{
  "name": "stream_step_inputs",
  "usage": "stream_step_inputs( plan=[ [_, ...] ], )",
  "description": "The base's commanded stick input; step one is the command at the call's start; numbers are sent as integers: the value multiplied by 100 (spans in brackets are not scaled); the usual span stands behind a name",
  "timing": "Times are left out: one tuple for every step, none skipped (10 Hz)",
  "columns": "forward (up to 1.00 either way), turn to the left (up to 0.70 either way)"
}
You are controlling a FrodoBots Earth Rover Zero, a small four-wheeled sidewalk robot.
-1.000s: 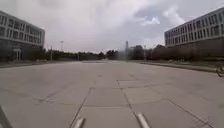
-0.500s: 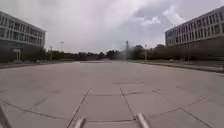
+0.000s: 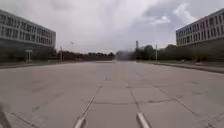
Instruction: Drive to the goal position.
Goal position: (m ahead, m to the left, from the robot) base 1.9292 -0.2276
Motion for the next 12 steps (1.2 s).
stream_step_inputs(
  plan=[
    [70,0],
    [70,0],
    [19,0],
    [0,0],
    [0,0],
    [27,0],
    [70,0],
    [45,0],
    [0,0],
    [0,0],
    [0,0],
    [0,0]
  ],
)
